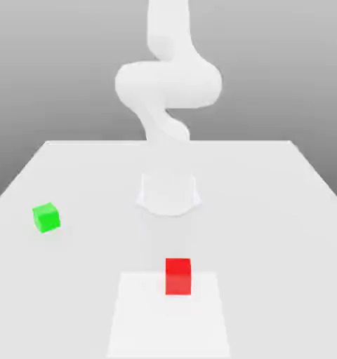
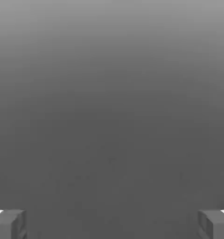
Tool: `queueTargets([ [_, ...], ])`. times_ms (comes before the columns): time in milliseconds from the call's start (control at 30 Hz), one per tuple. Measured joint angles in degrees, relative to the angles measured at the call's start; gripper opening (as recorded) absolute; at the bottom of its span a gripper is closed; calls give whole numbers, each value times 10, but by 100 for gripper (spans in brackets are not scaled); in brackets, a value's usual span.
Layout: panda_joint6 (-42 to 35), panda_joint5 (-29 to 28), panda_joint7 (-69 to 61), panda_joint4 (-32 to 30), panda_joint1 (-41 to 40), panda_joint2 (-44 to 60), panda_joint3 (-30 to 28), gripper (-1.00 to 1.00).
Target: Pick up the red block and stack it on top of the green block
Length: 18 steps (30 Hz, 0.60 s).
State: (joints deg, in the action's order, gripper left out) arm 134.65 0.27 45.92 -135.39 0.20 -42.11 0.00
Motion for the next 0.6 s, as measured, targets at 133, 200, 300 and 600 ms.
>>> queueTargets([
  [133, 55, 5, 2, -68, 4, 73, 1, 0],
  [200, 82, 7, 3, -101, 5, 109, 3, 0],
  [300, 122, 10, 5, -151, 7, 163, 7, 0],
  [600, 281, 2, 23, -301, 10, 379, 19, 0],
])
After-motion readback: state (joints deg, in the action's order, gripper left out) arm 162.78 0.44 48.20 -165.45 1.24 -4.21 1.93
